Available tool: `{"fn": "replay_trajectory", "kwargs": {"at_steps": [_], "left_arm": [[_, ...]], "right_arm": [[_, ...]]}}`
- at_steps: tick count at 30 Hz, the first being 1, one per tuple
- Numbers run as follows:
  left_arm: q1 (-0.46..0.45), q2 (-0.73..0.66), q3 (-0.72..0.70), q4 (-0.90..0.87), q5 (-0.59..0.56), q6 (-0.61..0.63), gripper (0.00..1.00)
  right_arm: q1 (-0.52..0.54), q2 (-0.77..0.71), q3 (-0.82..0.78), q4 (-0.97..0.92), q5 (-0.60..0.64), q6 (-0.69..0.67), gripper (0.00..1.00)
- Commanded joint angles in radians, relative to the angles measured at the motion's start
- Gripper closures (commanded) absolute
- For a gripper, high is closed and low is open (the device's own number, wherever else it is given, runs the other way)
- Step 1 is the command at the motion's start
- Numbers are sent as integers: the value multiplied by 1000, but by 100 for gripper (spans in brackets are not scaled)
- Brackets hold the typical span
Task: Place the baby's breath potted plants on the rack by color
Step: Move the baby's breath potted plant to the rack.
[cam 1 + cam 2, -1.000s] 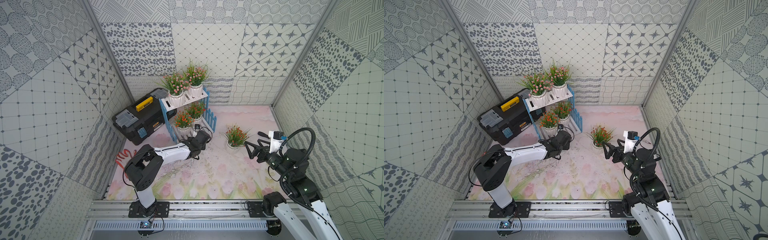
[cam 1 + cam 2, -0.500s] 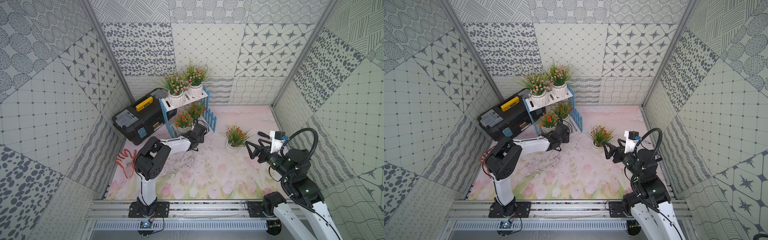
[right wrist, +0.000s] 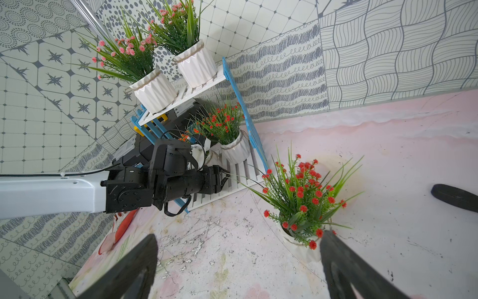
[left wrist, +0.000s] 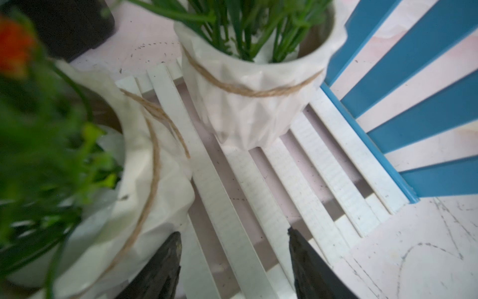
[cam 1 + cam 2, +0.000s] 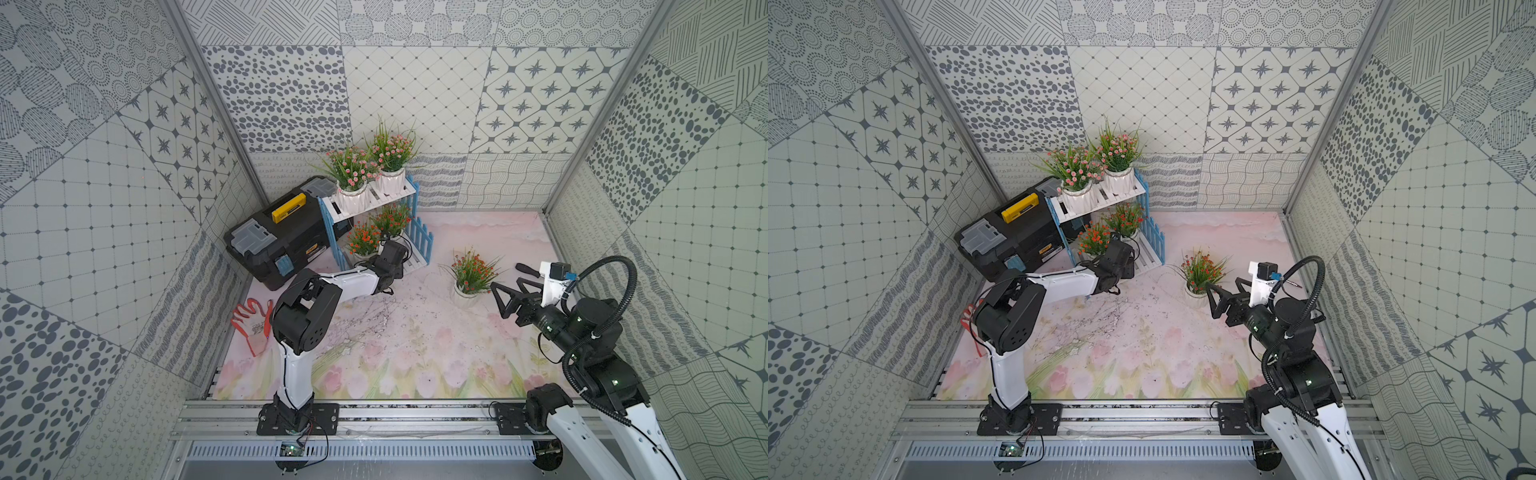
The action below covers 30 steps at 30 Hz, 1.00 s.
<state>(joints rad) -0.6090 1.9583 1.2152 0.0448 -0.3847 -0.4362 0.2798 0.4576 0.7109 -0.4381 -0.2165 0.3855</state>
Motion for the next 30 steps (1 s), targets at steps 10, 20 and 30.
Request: {"fn": "replay_trajectory", "kwargs": {"at_steps": [10, 20, 30], "left_arm": [[70, 25, 38, -4, -76, -21, 34], [51, -44, 18, 25, 65, -4, 22], [-47, -242, 5, -59, 212, 39, 2]], "right_arm": [[-4, -20, 20, 6, 3, -2, 2], [-3, 2, 30, -33, 8, -6, 2], [44, 59, -4, -124, 114, 1, 2]]}}
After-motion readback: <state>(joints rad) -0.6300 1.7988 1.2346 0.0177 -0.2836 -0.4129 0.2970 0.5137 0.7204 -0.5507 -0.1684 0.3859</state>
